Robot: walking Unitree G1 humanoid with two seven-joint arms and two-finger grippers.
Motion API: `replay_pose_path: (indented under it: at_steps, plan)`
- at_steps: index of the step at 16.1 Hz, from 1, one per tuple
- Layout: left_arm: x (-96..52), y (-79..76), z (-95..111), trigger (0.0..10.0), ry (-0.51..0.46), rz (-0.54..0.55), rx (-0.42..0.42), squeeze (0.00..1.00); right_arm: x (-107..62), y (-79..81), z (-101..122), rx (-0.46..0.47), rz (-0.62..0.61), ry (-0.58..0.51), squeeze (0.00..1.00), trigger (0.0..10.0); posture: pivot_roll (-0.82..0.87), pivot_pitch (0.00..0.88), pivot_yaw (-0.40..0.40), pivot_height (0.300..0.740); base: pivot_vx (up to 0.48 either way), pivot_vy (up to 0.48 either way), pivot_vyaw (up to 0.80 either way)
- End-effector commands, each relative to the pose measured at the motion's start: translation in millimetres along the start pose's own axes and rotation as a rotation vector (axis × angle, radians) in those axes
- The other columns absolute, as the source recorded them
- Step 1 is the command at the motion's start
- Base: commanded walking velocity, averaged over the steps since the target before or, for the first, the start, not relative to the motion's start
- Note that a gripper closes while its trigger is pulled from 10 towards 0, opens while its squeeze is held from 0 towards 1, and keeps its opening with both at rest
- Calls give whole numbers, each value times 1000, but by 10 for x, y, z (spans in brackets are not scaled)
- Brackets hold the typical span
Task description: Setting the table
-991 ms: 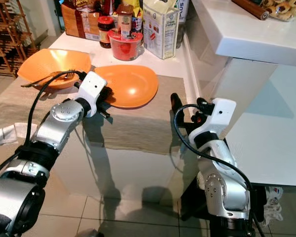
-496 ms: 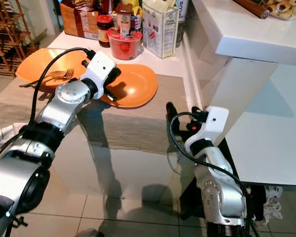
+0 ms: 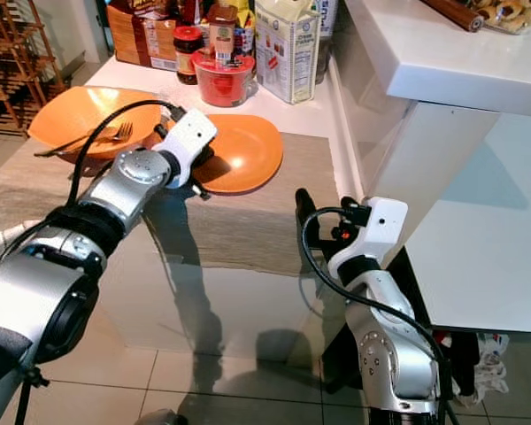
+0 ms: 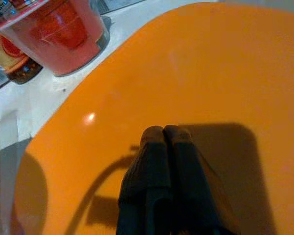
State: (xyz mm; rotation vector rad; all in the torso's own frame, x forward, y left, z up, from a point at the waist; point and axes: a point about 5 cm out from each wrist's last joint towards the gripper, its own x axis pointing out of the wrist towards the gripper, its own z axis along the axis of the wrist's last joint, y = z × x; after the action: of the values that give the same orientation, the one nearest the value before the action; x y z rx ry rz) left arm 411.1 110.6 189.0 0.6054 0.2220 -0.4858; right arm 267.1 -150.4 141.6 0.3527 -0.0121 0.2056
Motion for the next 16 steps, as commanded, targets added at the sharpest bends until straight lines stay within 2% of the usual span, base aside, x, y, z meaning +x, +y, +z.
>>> replay_pose_path:
  at_steps: [1,3,6,9,12,14,16]
  plan:
    - [6,35,87,10000,7,6,17,0,-15,12,33,-9,-3,-5,0,10000,-12,0,-40,740,0,0,0]
    - [8,35,90,10000,18,-4,10,0,-36,20,28,-10,-1,-2,0,10000,-16,0,-38,740,0,0,0]
    - [25,-50,99,10000,56,-104,-20,0,-83,25,5,-11,2,15,0,10000,-23,0,-40,740,0,0,0]
    - [32,-120,90,10000,101,-187,22,0,-75,30,-1,-11,2,18,0,10000,-22,0,-34,740,0,0,0]
    - [39,-174,76,10000,106,-223,19,0,-84,36,-10,-7,-1,21,0,10000,-21,0,-32,740,0,0,0]
    - [45,-258,91,10000,102,-298,4,0,-92,38,-22,-5,1,30,0,10000,-20,0,-36,740,0,0,0]
    - [42,-281,99,10000,97,-329,-6,0,-91,32,-29,-6,0,34,0,10000,-15,0,-38,740,0,0,0]
